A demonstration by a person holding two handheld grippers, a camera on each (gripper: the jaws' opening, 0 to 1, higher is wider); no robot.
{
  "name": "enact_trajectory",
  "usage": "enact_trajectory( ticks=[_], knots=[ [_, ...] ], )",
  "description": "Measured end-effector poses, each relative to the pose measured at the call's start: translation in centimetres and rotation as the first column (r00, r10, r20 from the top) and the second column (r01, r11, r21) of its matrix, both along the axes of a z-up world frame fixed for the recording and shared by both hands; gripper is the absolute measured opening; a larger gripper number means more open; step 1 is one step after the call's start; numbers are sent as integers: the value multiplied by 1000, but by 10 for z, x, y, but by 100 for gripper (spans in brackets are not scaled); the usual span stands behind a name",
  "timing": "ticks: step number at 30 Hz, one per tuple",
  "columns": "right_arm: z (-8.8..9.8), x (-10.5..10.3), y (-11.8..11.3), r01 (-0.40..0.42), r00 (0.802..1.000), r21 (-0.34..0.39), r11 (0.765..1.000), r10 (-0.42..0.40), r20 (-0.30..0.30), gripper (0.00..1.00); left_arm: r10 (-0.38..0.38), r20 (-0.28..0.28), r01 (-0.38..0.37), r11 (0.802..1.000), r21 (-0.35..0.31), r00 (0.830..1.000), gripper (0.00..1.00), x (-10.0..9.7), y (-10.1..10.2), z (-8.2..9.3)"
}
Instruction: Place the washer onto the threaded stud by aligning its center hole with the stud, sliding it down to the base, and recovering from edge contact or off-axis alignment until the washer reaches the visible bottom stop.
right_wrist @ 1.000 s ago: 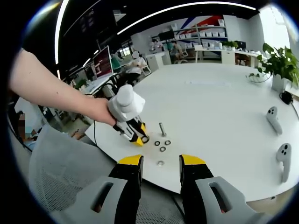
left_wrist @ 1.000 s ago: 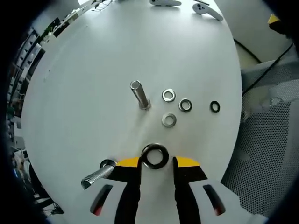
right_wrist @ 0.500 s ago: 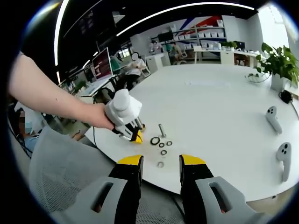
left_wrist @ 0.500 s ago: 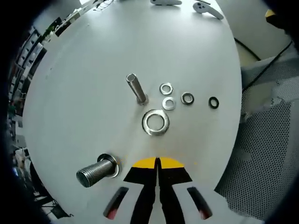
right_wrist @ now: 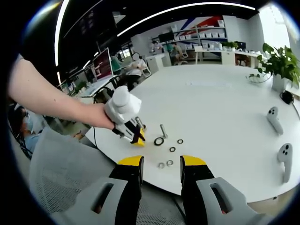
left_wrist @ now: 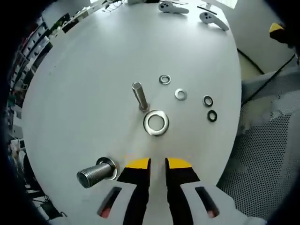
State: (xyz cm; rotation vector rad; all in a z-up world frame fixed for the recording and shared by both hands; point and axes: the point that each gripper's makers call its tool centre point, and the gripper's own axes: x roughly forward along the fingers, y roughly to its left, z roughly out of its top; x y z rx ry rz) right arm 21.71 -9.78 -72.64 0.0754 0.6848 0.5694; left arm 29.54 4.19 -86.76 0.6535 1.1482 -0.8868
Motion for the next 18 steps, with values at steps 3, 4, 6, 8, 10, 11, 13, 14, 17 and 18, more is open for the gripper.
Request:
enact_trajectory(
  ticks=[3,4,6,8,10,11,13,14,17,18],
  knots=[
    [-1,0,0,-1,1000,-2,1000,1,-2,33,27,17,-26,999,-40,999,20,5,-12,4],
    [-1,0,0,-2,1000,-3,1000,2,-2,33,27,17,-26,999,-46,999,21,6,-15,3],
    [0,0,-1,6,1000,2,1000,-6,1,33,25,28,-24,998,-54,999,23,8,-21,2],
    [0,1,-2,11,1000,4,1000,-11,1,33,28,29,-26,999,-47,999,25,10,-23,-3],
    [0,0,-2,11,1000,0,1000,-11,2,33,35,31,-34,999,-37,999,27,16,-21,-6],
    [0,1,-2,11,1000,-1,1000,-11,3,33,41,30,-40,998,-39,999,27,18,-21,-6],
    [1,1,-3,16,1000,-1,1000,-16,5,33,56,32,-55,997,-46,998,27,20,-23,-4],
    [1,1,-3,17,1000,1,1000,-17,5,33,63,26,-62,997,-49,998,28,22,-24,-5],
    [2,2,-4,24,1000,3,1000,-24,9,33,58,26,-57,997,-50,998,28,26,-26,-6],
    [2,2,-4,25,1000,2,1000,-25,9,33,58,23,-56,997,-53,998,28,26,-27,-6]
  ],
)
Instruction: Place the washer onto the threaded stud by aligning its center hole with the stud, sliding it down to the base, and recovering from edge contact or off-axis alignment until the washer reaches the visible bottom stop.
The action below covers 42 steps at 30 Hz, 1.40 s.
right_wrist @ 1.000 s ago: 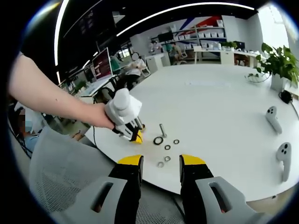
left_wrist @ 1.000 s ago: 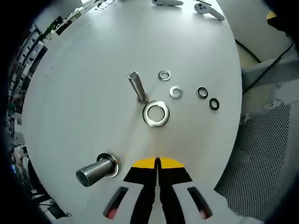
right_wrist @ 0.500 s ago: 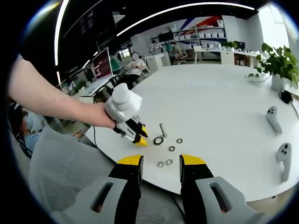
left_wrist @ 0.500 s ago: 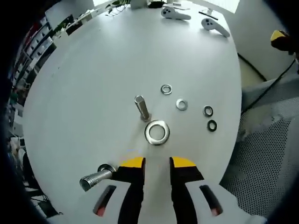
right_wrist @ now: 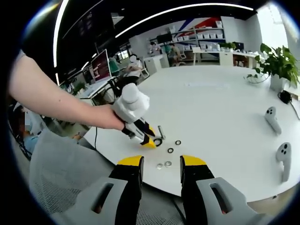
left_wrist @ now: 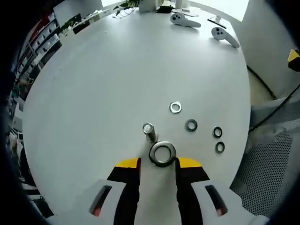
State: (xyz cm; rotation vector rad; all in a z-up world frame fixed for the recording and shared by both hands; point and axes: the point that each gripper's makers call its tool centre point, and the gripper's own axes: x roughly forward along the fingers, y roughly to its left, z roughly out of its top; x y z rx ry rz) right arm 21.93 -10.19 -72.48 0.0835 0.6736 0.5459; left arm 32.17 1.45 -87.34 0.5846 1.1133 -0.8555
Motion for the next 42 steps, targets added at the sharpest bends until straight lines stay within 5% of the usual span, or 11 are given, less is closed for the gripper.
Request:
enact_trajectory(
  ticks=[25,42],
  knots=[
    [1,1,-2,14,1000,7,1000,-14,1,33,-93,-47,96,991,89,995,21,-6,-1,-2],
    [0,1,-2,12,1000,6,1000,-12,0,33,-82,-72,91,988,124,994,21,-6,-1,-3]
  ],
)
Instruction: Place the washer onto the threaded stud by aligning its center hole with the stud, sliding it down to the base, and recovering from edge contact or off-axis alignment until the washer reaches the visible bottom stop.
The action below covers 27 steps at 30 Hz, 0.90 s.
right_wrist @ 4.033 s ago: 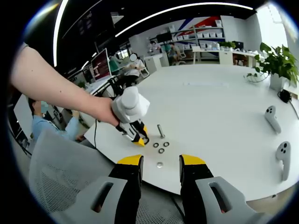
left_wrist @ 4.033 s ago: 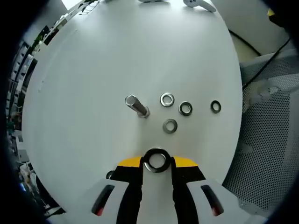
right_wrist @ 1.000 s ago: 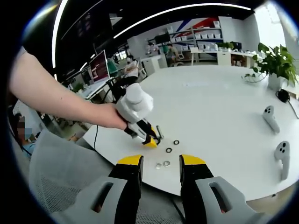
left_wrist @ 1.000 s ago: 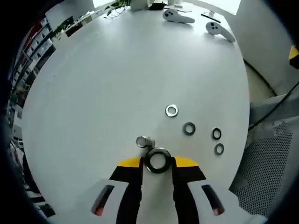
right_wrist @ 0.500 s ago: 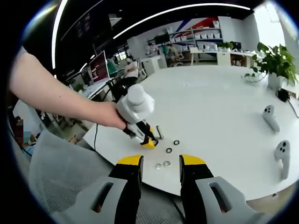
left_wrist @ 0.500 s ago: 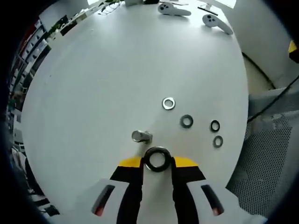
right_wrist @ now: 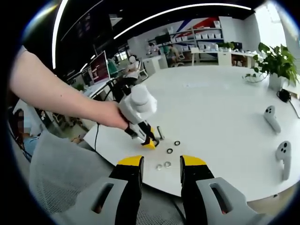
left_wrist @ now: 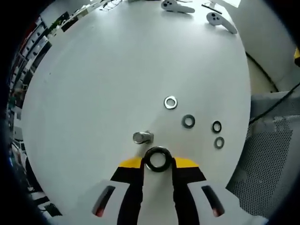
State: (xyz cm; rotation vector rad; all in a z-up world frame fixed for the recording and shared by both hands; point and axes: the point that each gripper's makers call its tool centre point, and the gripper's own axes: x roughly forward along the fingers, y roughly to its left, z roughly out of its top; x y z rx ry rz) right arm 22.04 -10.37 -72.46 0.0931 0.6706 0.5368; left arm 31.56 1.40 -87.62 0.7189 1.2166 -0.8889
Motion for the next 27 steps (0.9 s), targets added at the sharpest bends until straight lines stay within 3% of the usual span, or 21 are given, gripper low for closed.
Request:
enact_trajectory(
  ticks=[16,27],
  knots=[
    [0,0,0,0,1000,0,1000,0,-2,33,-19,-1,19,1000,-2,1000,19,0,0,0],
    [0,0,-1,4,1000,1,1000,-4,0,33,-76,9,76,997,15,997,19,-4,3,0]
  ],
)
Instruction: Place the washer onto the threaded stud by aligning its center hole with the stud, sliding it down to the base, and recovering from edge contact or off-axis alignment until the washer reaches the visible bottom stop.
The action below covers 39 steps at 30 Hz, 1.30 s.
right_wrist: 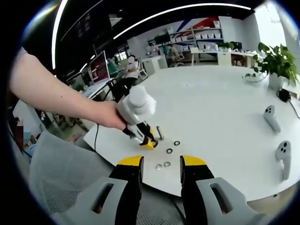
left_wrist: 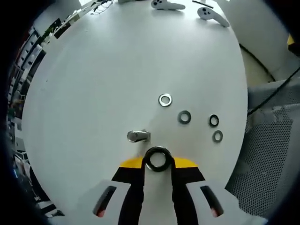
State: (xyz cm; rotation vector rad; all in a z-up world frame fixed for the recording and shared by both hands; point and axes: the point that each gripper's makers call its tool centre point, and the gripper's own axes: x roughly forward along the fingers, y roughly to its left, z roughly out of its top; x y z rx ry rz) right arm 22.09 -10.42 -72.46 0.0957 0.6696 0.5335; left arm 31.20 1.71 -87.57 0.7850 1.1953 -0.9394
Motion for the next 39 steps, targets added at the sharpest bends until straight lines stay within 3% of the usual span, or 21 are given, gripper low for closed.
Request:
enact_trajectory(
  ticks=[12,17,29,35,39],
  knots=[
    [0,0,0,3,1000,2,1000,-3,-1,33,-5,0,5,1000,-20,1000,19,2,6,13],
    [0,0,0,2,1000,1,1000,-2,0,33,-16,1,16,999,-29,1000,19,3,13,28],
    [1,-1,2,-7,1000,4,1000,7,0,33,-8,72,13,998,-61,997,19,34,34,78],
    [0,-1,2,-10,1000,6,1000,10,-1,33,5,66,-2,999,-47,998,19,45,50,90],
    [0,0,2,-10,1000,8,1000,11,-2,33,-15,55,16,1000,-7,998,19,41,60,92]
  ],
)
